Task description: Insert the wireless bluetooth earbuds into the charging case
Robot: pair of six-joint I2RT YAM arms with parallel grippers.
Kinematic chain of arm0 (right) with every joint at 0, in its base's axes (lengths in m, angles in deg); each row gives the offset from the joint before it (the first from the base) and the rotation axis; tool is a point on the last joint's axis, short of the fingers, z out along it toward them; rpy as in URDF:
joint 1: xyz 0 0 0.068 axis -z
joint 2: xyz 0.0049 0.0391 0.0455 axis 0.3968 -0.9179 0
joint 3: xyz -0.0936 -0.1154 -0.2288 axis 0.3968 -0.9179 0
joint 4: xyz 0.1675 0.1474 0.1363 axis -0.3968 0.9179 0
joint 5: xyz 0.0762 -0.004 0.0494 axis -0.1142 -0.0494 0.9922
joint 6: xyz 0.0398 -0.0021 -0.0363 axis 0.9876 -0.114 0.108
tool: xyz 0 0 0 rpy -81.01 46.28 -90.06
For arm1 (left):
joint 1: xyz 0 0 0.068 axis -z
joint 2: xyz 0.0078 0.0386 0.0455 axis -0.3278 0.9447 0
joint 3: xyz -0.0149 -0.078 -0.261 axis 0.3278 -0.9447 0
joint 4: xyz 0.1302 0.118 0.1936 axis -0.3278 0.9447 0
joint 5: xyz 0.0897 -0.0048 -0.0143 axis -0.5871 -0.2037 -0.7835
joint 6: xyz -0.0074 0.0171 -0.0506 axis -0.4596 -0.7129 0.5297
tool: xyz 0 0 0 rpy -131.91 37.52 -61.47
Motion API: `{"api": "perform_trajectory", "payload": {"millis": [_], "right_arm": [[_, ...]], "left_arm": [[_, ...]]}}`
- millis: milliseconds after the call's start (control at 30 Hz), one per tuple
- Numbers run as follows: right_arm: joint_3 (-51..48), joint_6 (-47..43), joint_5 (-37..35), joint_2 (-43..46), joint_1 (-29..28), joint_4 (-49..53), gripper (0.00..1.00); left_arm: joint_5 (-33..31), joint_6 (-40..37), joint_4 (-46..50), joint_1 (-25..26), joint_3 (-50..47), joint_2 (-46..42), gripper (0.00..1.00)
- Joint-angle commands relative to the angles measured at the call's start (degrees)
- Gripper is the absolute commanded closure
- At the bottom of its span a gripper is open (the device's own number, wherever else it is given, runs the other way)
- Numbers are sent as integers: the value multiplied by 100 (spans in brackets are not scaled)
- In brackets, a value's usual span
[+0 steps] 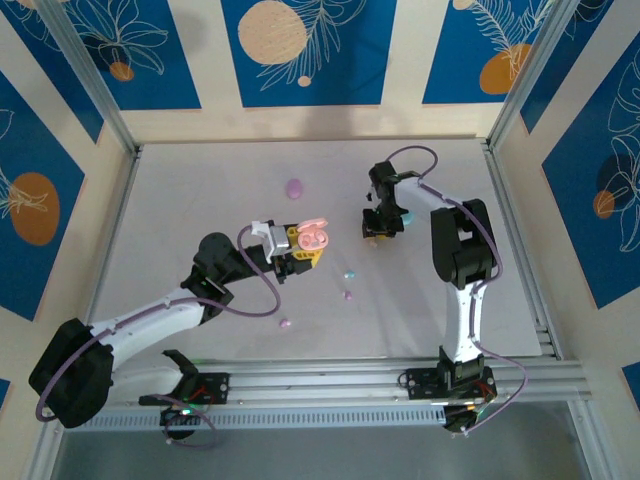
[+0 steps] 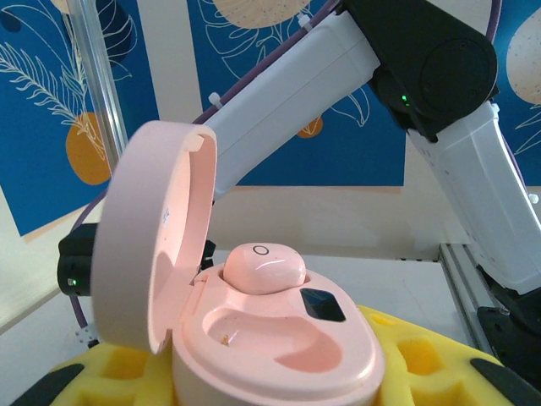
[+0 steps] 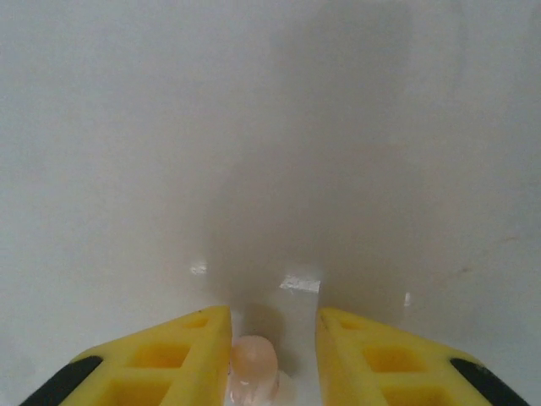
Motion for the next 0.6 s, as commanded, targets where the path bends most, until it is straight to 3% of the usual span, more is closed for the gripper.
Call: {"api": "perform_trajectory", "payload": {"millis": [0, 567], "right_arm": [[158, -101, 114, -79, -83, 311, 68], [242, -131, -93, -193, -155, 704, 75]], "left_arm": [[-39, -99, 15, 42, -10, -172, 76], [-42, -91, 23, 34, -17, -173, 76]]}}
